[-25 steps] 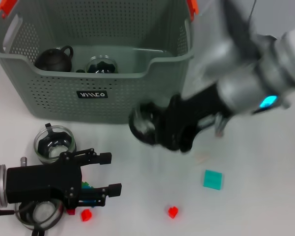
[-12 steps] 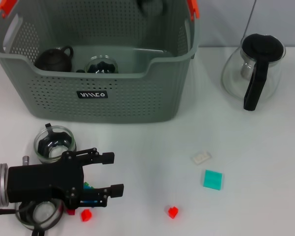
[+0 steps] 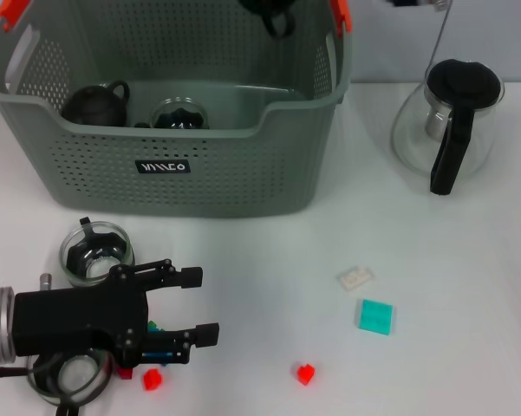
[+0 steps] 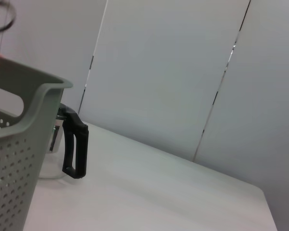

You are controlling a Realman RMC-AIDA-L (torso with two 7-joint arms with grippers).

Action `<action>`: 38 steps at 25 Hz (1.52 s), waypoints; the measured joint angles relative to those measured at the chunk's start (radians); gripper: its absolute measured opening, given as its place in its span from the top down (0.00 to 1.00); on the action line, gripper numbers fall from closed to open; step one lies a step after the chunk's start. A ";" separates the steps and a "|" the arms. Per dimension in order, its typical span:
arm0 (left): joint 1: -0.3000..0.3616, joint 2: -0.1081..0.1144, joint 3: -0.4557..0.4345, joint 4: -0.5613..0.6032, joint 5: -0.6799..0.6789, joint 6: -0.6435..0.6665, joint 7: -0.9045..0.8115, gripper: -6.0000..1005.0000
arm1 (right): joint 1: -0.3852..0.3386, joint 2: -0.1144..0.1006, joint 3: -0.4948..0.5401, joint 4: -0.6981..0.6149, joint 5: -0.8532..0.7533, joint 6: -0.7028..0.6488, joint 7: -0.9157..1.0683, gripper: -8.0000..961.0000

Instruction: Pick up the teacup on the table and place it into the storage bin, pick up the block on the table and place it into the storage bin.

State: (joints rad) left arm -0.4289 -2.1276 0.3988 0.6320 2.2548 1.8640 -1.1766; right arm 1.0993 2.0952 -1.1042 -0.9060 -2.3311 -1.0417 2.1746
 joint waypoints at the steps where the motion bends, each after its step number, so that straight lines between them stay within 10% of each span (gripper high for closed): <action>1: -0.001 0.000 0.000 0.000 0.000 0.000 0.000 0.17 | 0.011 0.001 -0.018 0.031 -0.008 0.029 -0.006 0.93; 12: -0.008 0.000 0.000 -0.001 -0.019 -0.009 0.000 0.17 | 0.086 0.012 -0.254 0.331 -0.020 0.395 -0.021 0.93; 38: -0.011 0.002 0.000 -0.002 -0.023 -0.019 0.007 0.17 | 0.084 0.016 -0.377 0.412 0.030 0.480 -0.023 0.93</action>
State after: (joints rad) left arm -0.4402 -2.1260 0.3987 0.6304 2.2319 1.8452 -1.1692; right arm 1.1833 2.1108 -1.4814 -0.4938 -2.3009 -0.5617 2.1512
